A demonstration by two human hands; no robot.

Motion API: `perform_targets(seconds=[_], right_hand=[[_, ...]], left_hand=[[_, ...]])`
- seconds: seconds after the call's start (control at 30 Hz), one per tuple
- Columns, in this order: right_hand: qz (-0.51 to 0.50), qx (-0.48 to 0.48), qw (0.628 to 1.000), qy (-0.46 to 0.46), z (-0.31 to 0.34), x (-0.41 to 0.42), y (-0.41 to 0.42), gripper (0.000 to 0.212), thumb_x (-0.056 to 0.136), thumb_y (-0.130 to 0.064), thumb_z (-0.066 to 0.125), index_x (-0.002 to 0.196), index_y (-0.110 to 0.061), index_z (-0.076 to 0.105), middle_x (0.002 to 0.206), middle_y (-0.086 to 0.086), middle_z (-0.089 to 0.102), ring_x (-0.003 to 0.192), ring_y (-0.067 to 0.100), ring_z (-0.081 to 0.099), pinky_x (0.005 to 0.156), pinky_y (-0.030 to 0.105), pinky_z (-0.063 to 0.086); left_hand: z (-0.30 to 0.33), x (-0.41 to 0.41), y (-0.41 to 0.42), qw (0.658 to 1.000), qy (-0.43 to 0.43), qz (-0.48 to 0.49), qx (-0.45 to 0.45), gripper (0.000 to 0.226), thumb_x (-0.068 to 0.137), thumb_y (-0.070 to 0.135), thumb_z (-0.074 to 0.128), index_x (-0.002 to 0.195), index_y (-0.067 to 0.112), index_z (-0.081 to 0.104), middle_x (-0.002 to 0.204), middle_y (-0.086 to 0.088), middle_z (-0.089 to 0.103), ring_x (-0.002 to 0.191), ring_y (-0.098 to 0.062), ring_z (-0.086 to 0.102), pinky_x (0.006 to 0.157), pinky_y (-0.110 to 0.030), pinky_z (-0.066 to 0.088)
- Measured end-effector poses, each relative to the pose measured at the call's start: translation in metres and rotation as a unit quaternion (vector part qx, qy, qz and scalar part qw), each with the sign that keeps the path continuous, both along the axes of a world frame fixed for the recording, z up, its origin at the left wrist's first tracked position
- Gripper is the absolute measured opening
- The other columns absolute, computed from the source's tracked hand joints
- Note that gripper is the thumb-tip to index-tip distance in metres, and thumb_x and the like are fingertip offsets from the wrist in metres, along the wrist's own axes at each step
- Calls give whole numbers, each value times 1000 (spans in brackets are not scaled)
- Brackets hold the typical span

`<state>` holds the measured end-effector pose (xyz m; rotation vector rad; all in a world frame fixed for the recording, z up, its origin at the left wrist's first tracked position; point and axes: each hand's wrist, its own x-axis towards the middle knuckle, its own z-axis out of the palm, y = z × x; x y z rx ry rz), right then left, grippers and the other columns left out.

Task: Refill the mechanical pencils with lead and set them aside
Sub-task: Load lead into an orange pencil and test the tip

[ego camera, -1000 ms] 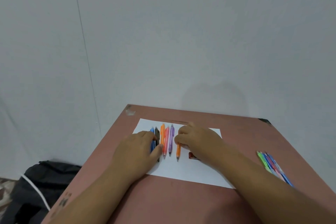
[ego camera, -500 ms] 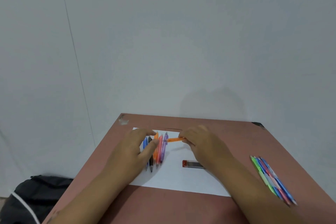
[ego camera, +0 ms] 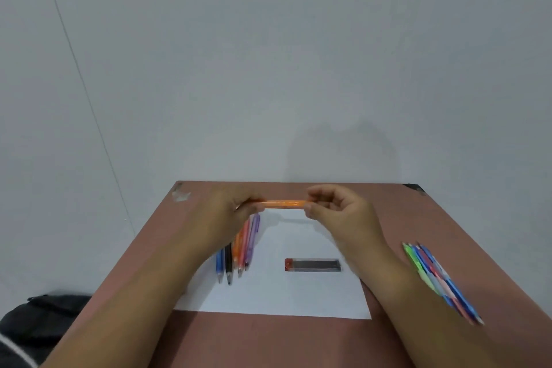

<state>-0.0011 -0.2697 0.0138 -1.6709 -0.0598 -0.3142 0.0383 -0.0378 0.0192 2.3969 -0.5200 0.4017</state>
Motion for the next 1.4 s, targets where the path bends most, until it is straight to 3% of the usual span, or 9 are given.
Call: perform_targets(seconds=[0.13, 0.27, 0.33, 0.4, 0.53, 0.73, 1.03, 1.2, 1.4], right_hand=[[16, 113, 993, 34, 3, 2, 7, 17, 86, -2, 77, 99, -13, 77, 92, 6, 78, 90, 21, 77, 96, 43, 58], [1, 144, 989, 42, 0, 5, 12, 23, 86, 1, 77, 105, -12, 74, 94, 8, 78, 91, 23, 76, 93, 41, 59], [-22, 87, 996, 20, -1, 7, 10, 27, 86, -3, 77, 107, -20, 72, 93, 2, 77, 91, 21, 75, 92, 42, 60], [-59, -28, 998, -3, -3, 10, 5, 30, 88, -9, 74, 108, -31, 69, 93, -9, 76, 91, 11, 72, 88, 38, 60], [-50, -255, 965, -17, -3, 11, -3, 41, 94, -11, 63, 120, -42, 63, 89, -18, 70, 85, -3, 63, 71, 13, 50], [10, -393, 919, 30, -5, 11, -4, 64, 94, -10, 58, 147, -41, 43, 92, -16, 68, 84, 1, 62, 78, 18, 52], [15, -334, 941, 54, -12, 16, -3, 67, 92, -14, 62, 149, -41, 41, 89, -20, 72, 82, -7, 59, 72, 9, 44], [5, -316, 947, 50, -13, 16, -5, 66, 87, -17, 71, 143, -42, 48, 95, -20, 70, 82, 0, 60, 77, 16, 46], [-23, -248, 967, -52, -5, 8, 0, 15, 91, -20, 73, 100, -32, 77, 86, -24, 68, 78, 4, 60, 65, 10, 44]], left_hand=[[-17, 4, 12, 999, 3, -10, -48, 14, 95, 30, 68, 101, 41, 73, 89, 26, 69, 87, 2, 63, 77, -25, 51], [-15, 3, 16, 998, 19, -21, -55, 22, 94, 30, 69, 92, 52, 67, 91, 31, 68, 88, 4, 63, 75, -18, 49], [-14, 4, 17, 998, 25, -17, -59, 22, 94, 30, 69, 89, 52, 66, 90, 22, 71, 87, -1, 63, 75, -22, 52], [-14, 6, 21, 998, 29, -5, -62, 19, 94, 31, 68, 90, 50, 67, 90, 18, 71, 87, -2, 62, 76, -24, 52], [-16, 12, 27, 997, 16, 25, -66, 12, 95, 29, 68, 101, 38, 73, 87, 22, 69, 84, 3, 61, 73, -22, 48], [-17, 12, 25, 997, 1, 30, -69, 14, 96, 26, 67, 106, 30, 75, 88, 20, 68, 86, -2, 62, 79, -27, 53], [-24, 14, 24, 998, 14, 24, -61, 12, 95, 28, 68, 101, 37, 72, 94, 18, 68, 93, -3, 61, 85, -28, 51], [-25, 15, 24, 997, 29, 16, -66, 11, 95, 31, 68, 100, 41, 71, 96, 17, 69, 96, -3, 61, 87, -28, 51], [-24, 13, 22, 997, 35, 4, -67, 15, 94, 33, 68, 92, 48, 68, 95, 18, 69, 93, -3, 62, 83, -27, 52]])
